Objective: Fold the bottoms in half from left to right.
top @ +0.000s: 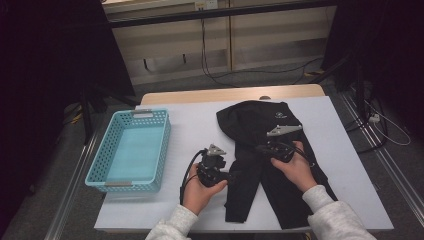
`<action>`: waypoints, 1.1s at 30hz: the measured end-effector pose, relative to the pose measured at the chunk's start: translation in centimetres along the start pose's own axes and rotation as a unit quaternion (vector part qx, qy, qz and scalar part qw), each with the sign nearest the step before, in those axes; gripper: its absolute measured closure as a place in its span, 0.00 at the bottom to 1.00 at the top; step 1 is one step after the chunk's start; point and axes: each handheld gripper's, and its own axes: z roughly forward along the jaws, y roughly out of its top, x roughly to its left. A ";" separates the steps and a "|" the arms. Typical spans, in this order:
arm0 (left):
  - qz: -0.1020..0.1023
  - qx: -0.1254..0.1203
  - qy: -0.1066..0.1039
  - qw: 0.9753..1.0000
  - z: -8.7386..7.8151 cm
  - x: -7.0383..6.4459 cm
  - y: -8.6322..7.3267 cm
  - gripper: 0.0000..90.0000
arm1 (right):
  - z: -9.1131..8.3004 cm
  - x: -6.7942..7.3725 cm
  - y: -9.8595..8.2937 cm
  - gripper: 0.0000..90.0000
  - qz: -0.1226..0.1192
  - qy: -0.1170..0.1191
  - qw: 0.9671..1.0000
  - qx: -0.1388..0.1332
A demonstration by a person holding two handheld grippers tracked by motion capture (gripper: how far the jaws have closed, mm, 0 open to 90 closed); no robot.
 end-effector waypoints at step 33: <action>-0.028 0.046 -0.081 0.995 1.9 -1.3 0.1 1.00 | -0.2 0.1 0.4 0.99 0.015 -0.015 1.000 -0.016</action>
